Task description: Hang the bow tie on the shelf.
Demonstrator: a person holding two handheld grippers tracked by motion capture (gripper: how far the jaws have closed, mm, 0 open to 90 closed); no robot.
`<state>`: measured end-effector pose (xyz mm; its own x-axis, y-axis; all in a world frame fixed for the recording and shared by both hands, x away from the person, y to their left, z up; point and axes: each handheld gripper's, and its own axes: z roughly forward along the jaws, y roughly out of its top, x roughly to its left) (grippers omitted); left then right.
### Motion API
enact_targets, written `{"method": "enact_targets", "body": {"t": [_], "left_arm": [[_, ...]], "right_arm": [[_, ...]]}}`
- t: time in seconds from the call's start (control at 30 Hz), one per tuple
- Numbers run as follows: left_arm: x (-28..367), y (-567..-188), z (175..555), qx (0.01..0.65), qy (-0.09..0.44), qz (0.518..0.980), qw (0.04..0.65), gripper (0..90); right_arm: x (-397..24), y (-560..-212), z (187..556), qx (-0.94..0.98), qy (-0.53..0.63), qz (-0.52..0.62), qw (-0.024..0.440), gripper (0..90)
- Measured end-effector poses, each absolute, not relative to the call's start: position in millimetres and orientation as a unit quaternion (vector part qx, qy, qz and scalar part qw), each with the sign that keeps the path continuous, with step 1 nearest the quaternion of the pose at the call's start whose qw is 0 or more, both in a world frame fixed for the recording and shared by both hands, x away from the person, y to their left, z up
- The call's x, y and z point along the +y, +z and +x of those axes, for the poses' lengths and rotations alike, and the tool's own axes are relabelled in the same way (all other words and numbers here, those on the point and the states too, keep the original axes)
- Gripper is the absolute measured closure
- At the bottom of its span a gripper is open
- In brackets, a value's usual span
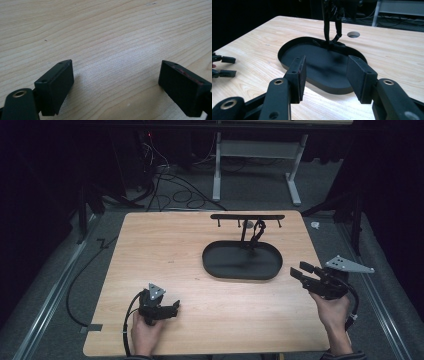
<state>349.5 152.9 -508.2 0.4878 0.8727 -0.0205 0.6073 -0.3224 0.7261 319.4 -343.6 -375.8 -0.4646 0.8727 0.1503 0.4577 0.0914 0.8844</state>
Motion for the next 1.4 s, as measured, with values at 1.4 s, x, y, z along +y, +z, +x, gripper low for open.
{"method": "enact_targets", "body": {"t": [1.4], "left_arm": [[153.0,-508.2,349.6,0.468,0.192,0.791,0.345,13.3]], "right_arm": [[-327.5,-427.9,304.1,0.703,0.485,0.486,0.183,52.3]]}}
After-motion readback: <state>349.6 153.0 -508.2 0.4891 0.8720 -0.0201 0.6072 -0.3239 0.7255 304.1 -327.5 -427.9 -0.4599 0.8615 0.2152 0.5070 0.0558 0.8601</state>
